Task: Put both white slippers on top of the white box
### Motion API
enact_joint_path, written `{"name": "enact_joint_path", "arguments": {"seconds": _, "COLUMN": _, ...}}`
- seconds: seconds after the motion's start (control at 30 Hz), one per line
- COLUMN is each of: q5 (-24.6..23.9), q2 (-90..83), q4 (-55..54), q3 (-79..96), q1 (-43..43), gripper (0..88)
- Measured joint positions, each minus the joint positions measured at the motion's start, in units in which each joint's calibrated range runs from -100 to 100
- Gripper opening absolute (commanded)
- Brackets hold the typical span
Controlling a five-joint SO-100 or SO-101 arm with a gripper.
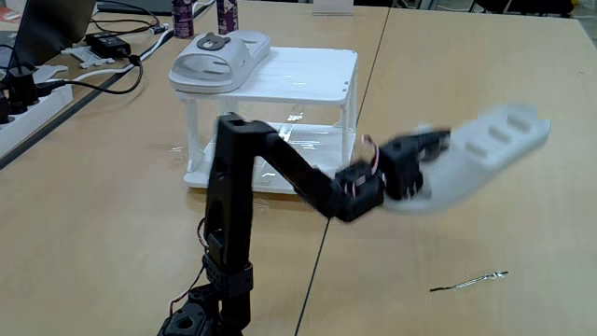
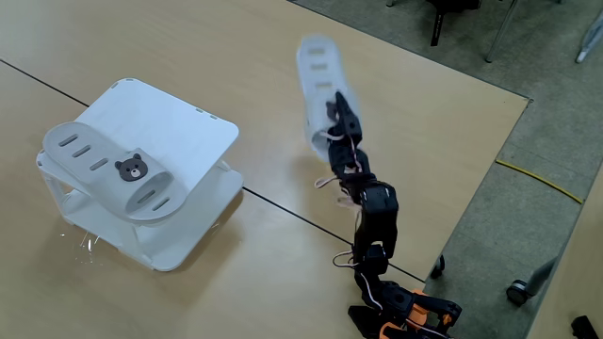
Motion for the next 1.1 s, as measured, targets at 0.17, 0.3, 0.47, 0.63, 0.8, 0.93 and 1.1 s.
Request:
{"name": "enact_joint_path", "arguments": {"seconds": 0.17, "q5": 0.0, "q2": -23.42, "q4": 23.69, "q3": 0.0, "q1": 0.0, "gripper": 0.8}}
{"name": "enact_joint_path", "arguments": {"seconds": 0.3, "q5": 0.0, "q2": -40.74, "q4": 40.09, "q3": 0.0, "q1": -2.85, "gripper": 0.8}}
{"name": "enact_joint_path", "arguments": {"seconds": 0.47, "q5": 0.0, "q2": -50.89, "q4": 48.41, "q3": 0.0, "q1": -8.69, "gripper": 0.8}}
{"name": "enact_joint_path", "arguments": {"seconds": 0.63, "q5": 0.0, "q2": -51.22, "q4": 48.58, "q3": 0.0, "q1": -16.63, "gripper": 0.8}}
{"name": "enact_joint_path", "arguments": {"seconds": 0.8, "q5": 0.0, "q2": -51.22, "q4": 48.58, "q3": 0.0, "q1": -27.72, "gripper": 0.8}}
{"name": "enact_joint_path", "arguments": {"seconds": 0.93, "q5": 0.0, "q2": -51.22, "q4": 48.58, "q3": 0.0, "q1": -34.53, "gripper": 0.8}}
{"name": "enact_joint_path", "arguments": {"seconds": 1.1, "q5": 0.0, "q2": -51.22, "q4": 48.58, "q3": 0.0, "q1": -39.4, "gripper": 0.8}}
